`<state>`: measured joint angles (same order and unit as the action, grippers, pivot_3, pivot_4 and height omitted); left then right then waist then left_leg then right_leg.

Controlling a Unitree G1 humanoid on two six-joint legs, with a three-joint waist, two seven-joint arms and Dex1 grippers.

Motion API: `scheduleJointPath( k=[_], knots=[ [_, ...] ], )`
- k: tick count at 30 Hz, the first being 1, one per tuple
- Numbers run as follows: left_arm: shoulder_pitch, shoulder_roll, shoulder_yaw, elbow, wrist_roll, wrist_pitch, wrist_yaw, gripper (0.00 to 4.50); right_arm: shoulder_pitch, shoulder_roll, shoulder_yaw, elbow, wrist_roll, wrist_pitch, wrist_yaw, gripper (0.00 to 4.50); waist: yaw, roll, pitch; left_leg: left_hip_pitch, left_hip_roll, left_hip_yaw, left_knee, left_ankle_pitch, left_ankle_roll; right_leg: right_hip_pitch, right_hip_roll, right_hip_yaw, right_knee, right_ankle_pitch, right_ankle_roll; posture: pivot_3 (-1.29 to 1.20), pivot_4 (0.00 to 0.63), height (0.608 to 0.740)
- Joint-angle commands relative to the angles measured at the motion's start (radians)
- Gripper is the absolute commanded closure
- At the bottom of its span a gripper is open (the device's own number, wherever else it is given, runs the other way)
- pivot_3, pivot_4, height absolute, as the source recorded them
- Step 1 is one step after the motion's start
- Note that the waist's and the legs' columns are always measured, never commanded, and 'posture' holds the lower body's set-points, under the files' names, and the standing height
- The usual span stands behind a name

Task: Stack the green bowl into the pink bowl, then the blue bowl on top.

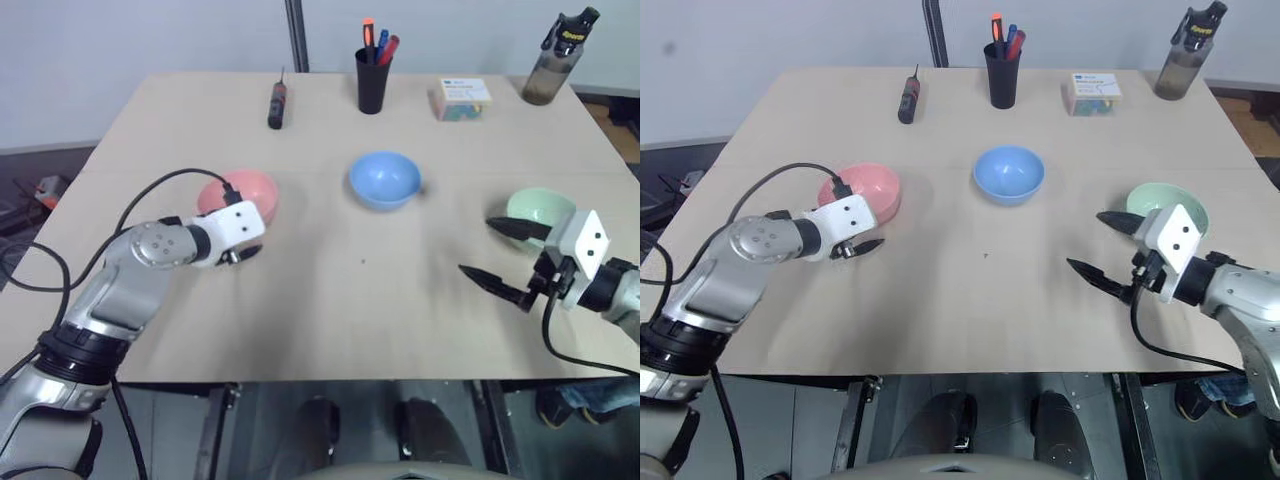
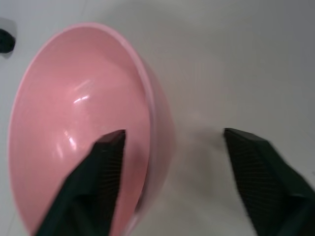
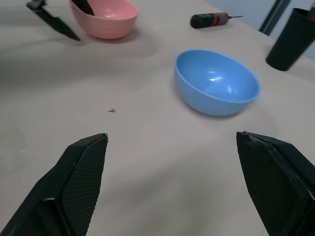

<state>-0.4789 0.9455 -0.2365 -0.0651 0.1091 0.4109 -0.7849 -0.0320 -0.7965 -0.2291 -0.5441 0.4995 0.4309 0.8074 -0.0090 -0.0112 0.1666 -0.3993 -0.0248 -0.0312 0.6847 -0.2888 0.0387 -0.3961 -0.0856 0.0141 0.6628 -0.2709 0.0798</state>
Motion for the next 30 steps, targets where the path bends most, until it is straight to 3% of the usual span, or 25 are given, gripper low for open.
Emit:
scheduleJointPath(
  k=[1, 4, 5, 12, 21, 27, 28, 29, 30],
  knots=[
    [-0.034, -0.007, 0.013, 0.001, 0.015, -0.031, -0.033, 3.09, 0.000, 0.004, -0.016, -0.038, -0.005, -0.019, -0.013, 0.13, 0.000, 0.000, 0.000, 0.000, 0.000, 0.000, 0.000, 0.001, -0.001, 0.000, 0.000, 0.000, 0.000, 0.000, 0.000, 0.00, 0.150, 0.740],
    [-0.037, -0.019, 0.027, -0.021, -0.014, -0.040, -0.074, 4.20, 0.013, 0.008, -0.023, -0.040, -0.010, -0.023, -0.017, 0.13, -0.001, 0.000, 0.000, 0.000, 0.000, 0.000, 0.000, 0.001, -0.002, 0.000, 0.000, 0.000, 0.000, 0.000, 0.000, 0.00, 0.150, 0.740],
    [-0.037, -0.026, 0.037, -0.046, -0.042, -0.037, -0.099, 4.36, 0.017, 0.010, -0.024, -0.042, -0.012, -0.024, -0.020, 0.13, -0.001, 0.000, 0.000, 0.000, 0.000, 0.000, 0.000, 0.001, -0.002, 0.000, 0.000, 0.000, 0.000, 0.000, 0.000, 0.00, 0.150, 0.740],
    [-0.004, -0.073, 0.045, -0.178, -0.221, -0.242, -0.285, 4.36, 0.023, 0.021, -0.014, -0.036, -0.030, -0.037, -0.030, 0.13, -0.001, 0.000, 0.000, 0.000, 0.000, 0.000, 0.000, 0.001, -0.002, 0.000, 0.000, 0.000, 0.000, 0.000, 0.000, 0.00, 0.150, 0.740],
    [-0.069, -0.158, -0.057, -0.151, -0.252, -0.307, -0.445, 4.36, 0.010, 0.036, 0.013, -0.003, -0.066, -0.052, -0.042, 0.13, 0.002, 0.000, 0.000, 0.000, 0.000, 0.000, 0.002, 0.001, -0.002, 0.001, 0.000, 0.000, 0.001, 0.000, 0.000, 0.00, 0.150, 0.740],
    [-0.088, -0.190, -0.076, -0.127, -0.241, -0.324, -0.487, 2.39, 0.000, 0.033, 0.024, 0.023, -0.120, -0.047, -0.063, 0.13, -0.004, 0.000, 0.000, 0.001, 0.000, 0.000, 0.002, 0.001, -0.002, 0.001, 0.001, 0.000, 0.001, 0.000, 0.000, 0.00, 0.150, 0.740],
    [-0.089, -0.194, -0.070, -0.123, -0.243, -0.324, -0.485, 2.31, -0.006, 0.033, 0.028, 0.034, -0.144, -0.047, -0.079, 0.13, -0.004, 0.000, 0.000, 0.001, 0.000, 0.000, 0.002, 0.001, -0.002, 0.001, 0.001, 0.000, 0.001, 0.000, 0.000, 0.00, 0.150, 0.740],
    [-0.090, -0.197, -0.059, -0.119, -0.249, -0.322, -0.481, 1.51, -0.014, 0.033, 0.034, 0.050, -0.172, -0.054, -0.095, 0.13, -0.004, 0.000, 0.000, 0.001, 0.000, 0.000, 0.002, 0.001, -0.002, 0.001, 0.001, 0.001, 0.001, 0.000, 0.000, 0.00, 0.150, 0.740],
    [-0.090, -0.202, -0.042, -0.117, -0.260, -0.314, -0.471, 1.51, -0.021, 0.032, 0.040, 0.061, -0.189, -0.045, -0.108, 0.13, -0.003, 0.000, 0.000, 0.001, 0.000, 0.000, 0.002, 0.001, -0.002, 0.001, 0.001, 0.001, 0.001, 0.000, 0.000, 0.00, 0.150, 0.740]
  ],
)
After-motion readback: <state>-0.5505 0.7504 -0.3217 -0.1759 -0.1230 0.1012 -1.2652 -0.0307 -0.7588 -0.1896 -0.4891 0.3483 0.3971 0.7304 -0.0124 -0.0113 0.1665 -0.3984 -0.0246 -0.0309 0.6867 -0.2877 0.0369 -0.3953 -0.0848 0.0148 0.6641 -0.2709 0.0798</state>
